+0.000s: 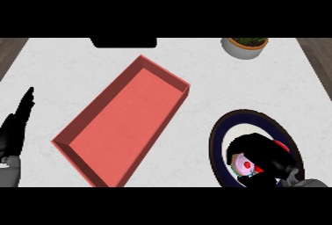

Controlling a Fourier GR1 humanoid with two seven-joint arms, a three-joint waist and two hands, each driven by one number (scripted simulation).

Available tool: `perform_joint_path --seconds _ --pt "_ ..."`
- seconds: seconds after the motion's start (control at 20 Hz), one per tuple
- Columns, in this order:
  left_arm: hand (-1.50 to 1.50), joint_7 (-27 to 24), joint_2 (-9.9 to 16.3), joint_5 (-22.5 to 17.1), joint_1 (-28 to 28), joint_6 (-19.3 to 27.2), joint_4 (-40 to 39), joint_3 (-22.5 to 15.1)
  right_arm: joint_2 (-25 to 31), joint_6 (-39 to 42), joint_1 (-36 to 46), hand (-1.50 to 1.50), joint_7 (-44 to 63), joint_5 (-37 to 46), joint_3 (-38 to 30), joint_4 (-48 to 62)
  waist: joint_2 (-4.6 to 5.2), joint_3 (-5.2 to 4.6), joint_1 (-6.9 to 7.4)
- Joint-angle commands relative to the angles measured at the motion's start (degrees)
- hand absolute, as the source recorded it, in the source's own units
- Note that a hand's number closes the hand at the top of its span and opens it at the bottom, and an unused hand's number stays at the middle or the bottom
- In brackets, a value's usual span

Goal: Pick the cupcake from the plate and place it in the cardboard box

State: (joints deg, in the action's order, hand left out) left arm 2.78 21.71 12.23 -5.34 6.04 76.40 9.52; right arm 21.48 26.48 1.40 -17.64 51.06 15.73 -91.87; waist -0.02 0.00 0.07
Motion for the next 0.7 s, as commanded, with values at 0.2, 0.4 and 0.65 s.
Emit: perform_joint_path --seconds 0.2,0.4,0.65 --pt "0.0 1.85 -1.46 1.82 -1.5 0.37 0.39 -0.8 -6.85 -7.2 6.0 1.5 8.37 6.34 -2.29 4.62 0.05 0.01 0.05" --pt "0.0 3.85 -0.78 0.99 -3.54 -0.28 0.88 0.19 -13.32 -11.64 10.43 1.5 18.65 12.61 -1.21 10.07 0.12 0.02 0.29" --pt "0.0 2.17 -2.87 2.35 -2.1 0.72 0.34 -1.17 -9.21 -17.78 7.05 1.5 19.11 15.71 -4.1 1.69 -0.08 0.0 -0.49"
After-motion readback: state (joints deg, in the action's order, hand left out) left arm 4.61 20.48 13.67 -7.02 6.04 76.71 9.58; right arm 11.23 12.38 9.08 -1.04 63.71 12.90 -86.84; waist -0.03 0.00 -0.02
